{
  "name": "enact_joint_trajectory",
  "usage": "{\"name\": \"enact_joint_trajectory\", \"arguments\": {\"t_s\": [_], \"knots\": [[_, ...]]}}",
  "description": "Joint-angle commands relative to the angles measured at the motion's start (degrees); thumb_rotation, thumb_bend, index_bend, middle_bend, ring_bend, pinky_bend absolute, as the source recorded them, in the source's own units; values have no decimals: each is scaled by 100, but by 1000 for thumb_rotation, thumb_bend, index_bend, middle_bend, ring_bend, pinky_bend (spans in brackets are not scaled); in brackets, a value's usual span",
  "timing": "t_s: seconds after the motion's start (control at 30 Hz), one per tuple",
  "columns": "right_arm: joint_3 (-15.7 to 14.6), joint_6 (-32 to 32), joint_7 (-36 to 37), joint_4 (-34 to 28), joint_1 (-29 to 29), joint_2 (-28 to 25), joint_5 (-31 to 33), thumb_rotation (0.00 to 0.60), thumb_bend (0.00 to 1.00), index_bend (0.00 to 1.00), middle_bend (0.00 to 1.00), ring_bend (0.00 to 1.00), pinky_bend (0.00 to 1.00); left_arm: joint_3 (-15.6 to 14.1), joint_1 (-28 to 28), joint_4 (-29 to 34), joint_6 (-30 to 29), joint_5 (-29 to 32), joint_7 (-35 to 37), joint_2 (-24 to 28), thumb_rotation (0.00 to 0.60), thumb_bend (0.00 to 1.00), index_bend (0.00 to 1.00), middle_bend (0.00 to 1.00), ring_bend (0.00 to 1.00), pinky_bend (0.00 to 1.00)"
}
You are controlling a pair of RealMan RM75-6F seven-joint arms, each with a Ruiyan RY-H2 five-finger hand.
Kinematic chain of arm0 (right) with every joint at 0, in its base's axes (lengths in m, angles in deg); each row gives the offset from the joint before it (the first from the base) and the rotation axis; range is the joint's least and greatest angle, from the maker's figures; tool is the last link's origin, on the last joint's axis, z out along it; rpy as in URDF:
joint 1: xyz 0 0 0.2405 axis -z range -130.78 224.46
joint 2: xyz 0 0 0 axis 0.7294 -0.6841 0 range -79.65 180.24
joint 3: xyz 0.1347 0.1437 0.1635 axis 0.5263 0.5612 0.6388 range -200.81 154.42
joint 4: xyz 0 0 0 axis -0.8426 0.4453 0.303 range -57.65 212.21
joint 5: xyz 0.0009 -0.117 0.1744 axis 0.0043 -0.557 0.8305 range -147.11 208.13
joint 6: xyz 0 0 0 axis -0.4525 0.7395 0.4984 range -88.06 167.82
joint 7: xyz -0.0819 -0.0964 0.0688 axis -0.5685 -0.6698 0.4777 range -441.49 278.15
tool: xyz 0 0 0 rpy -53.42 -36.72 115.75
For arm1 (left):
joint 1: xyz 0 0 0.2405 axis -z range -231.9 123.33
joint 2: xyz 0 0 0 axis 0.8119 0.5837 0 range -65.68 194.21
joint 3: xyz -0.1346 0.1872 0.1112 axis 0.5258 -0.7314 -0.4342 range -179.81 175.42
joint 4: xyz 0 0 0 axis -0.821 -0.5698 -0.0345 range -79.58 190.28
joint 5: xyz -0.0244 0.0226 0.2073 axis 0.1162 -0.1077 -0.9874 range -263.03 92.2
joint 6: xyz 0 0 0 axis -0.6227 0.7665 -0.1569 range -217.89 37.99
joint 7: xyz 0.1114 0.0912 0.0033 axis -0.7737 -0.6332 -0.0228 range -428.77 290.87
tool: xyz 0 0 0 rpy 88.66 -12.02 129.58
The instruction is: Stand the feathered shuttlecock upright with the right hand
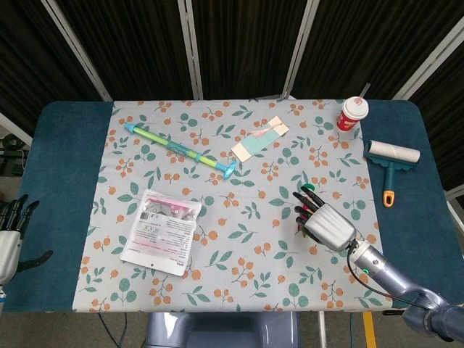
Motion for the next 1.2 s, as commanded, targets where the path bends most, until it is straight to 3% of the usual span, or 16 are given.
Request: {"name": "enact_joint_trajectory", "arguments": {"t_s": [0.03,0.67,1.2], "knots": [[27,19,-27,-42,1,-32,12,600,402,635,325,64,0,1,1,-1,1,1,0,0,550,141,90,0,0,0],[459,-22,-289,-603,-142,-556,293,600,401,649,335,79,0,3,-1,6,-4,7,-20,-4,552,141,90,0,0,0],[693,-145,-425,-761,-199,-668,545,600,402,652,336,80,0,3,0,6,1,9,-21,-2,553,143,91,0,0,0]]}}
